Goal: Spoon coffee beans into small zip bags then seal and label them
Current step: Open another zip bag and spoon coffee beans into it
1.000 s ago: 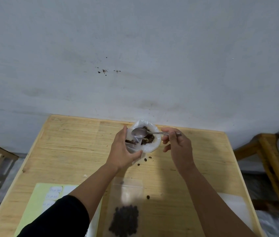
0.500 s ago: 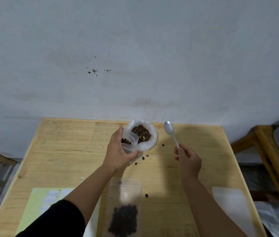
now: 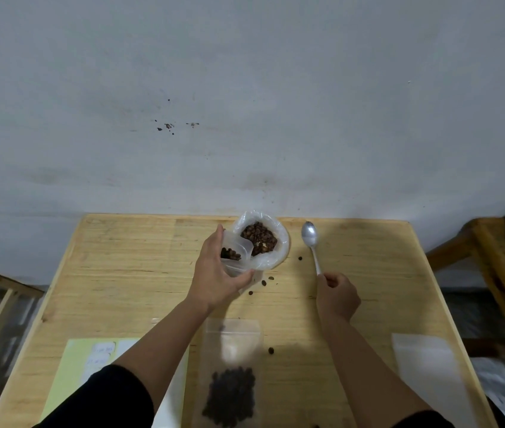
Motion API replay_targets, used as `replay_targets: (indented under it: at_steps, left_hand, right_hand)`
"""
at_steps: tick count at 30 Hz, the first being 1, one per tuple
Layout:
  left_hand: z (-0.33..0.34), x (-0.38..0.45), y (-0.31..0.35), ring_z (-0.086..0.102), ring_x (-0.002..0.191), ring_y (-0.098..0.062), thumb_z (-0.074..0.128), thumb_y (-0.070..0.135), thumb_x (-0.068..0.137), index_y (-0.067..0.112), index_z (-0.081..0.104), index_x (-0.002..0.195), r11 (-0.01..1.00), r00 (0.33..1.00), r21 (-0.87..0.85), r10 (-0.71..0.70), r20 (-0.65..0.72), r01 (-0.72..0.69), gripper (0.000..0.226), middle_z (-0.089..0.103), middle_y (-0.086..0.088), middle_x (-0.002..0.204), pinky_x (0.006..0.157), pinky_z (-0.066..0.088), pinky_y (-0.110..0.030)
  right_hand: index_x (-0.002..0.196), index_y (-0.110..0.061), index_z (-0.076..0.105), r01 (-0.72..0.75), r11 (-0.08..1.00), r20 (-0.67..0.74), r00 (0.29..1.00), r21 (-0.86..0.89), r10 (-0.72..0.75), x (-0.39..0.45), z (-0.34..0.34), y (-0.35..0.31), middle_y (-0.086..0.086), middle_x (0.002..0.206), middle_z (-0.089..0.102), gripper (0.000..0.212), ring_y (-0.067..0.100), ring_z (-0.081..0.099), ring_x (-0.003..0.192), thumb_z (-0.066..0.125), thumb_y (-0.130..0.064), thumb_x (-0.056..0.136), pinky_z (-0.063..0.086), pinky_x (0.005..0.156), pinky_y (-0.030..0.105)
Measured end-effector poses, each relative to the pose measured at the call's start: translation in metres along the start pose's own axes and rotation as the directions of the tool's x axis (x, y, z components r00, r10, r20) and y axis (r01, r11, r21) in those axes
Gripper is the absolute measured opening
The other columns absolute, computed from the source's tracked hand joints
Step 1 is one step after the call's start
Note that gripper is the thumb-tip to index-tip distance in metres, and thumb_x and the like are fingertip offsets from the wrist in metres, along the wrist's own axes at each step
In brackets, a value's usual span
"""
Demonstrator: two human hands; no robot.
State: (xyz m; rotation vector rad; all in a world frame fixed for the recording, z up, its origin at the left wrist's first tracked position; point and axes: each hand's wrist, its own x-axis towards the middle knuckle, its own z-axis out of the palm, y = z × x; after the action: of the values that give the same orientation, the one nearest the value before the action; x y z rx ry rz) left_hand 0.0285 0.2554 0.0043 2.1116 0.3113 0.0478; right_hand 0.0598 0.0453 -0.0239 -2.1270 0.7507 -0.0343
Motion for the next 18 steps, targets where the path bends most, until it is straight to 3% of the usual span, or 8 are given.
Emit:
replay_targets:
  at_steps: [6,9,13,15,18]
  left_hand:
    - [-0.006,-0.005,0.005,0.029,0.136,-0.010,0.083,0.035,0.067,0.021,0.010,0.150,0.998,0.999,-0.045,0.042,-0.013,-0.042,0.112,0.031,-0.001,0.148,0.114,0.028,-0.034]
    - [-0.009,-0.008,0.012,0.031,0.135,-0.009,0.081,0.039,0.064,0.022,0.010,0.150,0.996,0.997,-0.055,0.074,-0.032,-0.076,0.112,0.033,0.001,0.147,0.113,0.029,-0.031]
    - [-0.014,-0.013,0.024,0.031,0.133,-0.005,0.083,0.033,0.066,0.022,0.010,0.150,0.988,0.989,-0.062,0.139,-0.049,-0.142,0.111,0.033,0.004,0.145,0.109,0.028,-0.022]
    - [-0.017,-0.016,0.031,0.029,0.135,-0.006,0.081,0.035,0.066,0.020,0.010,0.150,0.979,0.979,-0.043,0.196,-0.065,-0.199,0.111,0.031,0.007,0.145,0.109,0.027,-0.021]
    - [-0.023,-0.021,0.041,0.027,0.137,-0.006,0.079,0.037,0.066,0.019,0.010,0.150,0.967,0.965,-0.047,0.246,-0.089,-0.250,0.111,0.030,0.007,0.146,0.111,0.028,-0.022]
  right_hand:
    - [0.095,-0.007,0.070,0.051,0.999,-0.002,0.999,0.004,-0.051,-0.002,0.000,-0.010,0.009,0.091,0.070,0.017,0.024,0.063,0.086,0.060,-0.014,0.084,0.044,0.077,0.028]
    - [0.098,-0.014,0.070,0.158,0.982,0.071,0.984,0.102,-0.166,-0.014,-0.006,-0.035,-0.003,0.087,0.068,0.017,0.014,0.063,0.086,0.060,-0.021,0.087,0.046,0.077,0.025]
    - [0.100,-0.026,0.071,0.288,0.915,0.370,0.847,0.283,-0.381,-0.041,-0.020,-0.084,-0.018,0.084,0.068,0.016,-0.003,0.063,0.080,0.066,-0.028,0.084,0.048,0.073,0.011]
    - [0.100,-0.021,0.072,0.254,0.889,0.460,0.782,0.381,-0.421,-0.052,-0.024,-0.100,-0.012,0.091,0.072,0.020,0.001,0.067,0.087,0.070,-0.027,0.081,0.052,0.079,0.016]
    - [0.095,-0.016,0.074,0.297,0.865,0.485,0.732,0.406,-0.479,-0.061,-0.028,-0.115,-0.006,0.087,0.073,0.016,0.007,0.068,0.083,0.072,-0.022,0.081,0.054,0.082,0.024]
